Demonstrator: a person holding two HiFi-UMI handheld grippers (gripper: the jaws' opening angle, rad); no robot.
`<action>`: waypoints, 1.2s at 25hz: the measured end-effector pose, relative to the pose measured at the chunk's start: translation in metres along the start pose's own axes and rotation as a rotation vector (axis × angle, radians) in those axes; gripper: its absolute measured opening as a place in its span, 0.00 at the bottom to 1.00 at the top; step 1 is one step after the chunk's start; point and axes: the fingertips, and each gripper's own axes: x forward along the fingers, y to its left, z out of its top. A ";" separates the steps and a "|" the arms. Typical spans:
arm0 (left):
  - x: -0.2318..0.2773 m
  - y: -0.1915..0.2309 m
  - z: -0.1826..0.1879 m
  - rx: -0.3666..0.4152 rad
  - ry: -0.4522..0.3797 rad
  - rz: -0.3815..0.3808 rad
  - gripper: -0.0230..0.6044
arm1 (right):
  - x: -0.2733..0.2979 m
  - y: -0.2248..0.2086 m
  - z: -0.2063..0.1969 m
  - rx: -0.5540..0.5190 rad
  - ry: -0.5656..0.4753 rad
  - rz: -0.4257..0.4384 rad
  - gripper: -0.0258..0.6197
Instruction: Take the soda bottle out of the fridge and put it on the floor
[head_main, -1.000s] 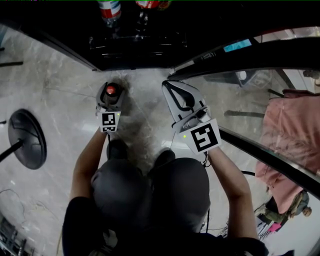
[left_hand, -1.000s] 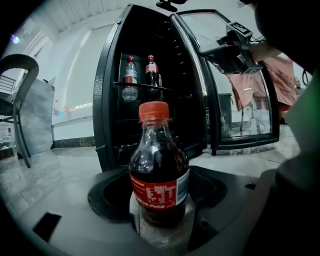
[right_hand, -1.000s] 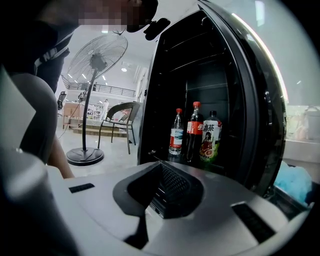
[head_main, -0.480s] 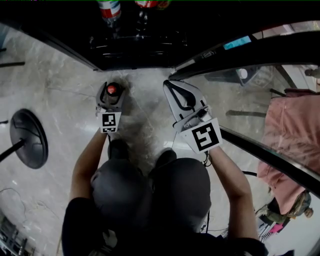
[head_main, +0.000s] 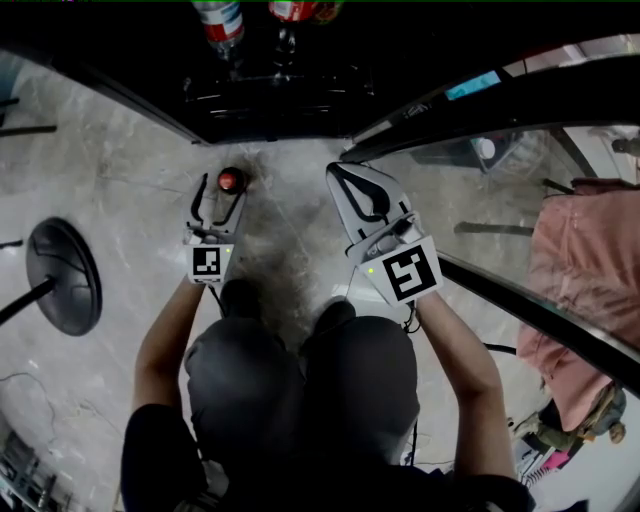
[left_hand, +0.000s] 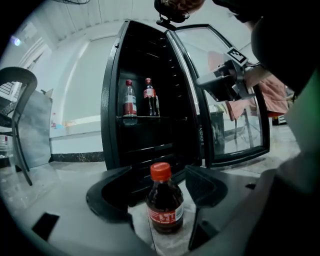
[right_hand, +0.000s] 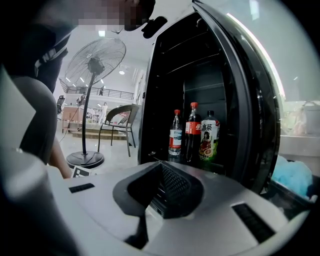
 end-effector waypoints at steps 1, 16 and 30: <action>-0.004 0.001 0.006 0.003 -0.005 -0.004 0.56 | -0.001 0.000 0.001 0.001 -0.002 0.001 0.07; -0.036 0.015 0.112 -0.006 -0.040 -0.030 0.39 | -0.017 -0.001 0.041 0.018 -0.021 0.007 0.07; -0.086 0.043 0.316 -0.007 -0.068 0.044 0.13 | -0.062 0.008 0.195 0.072 -0.066 -0.006 0.07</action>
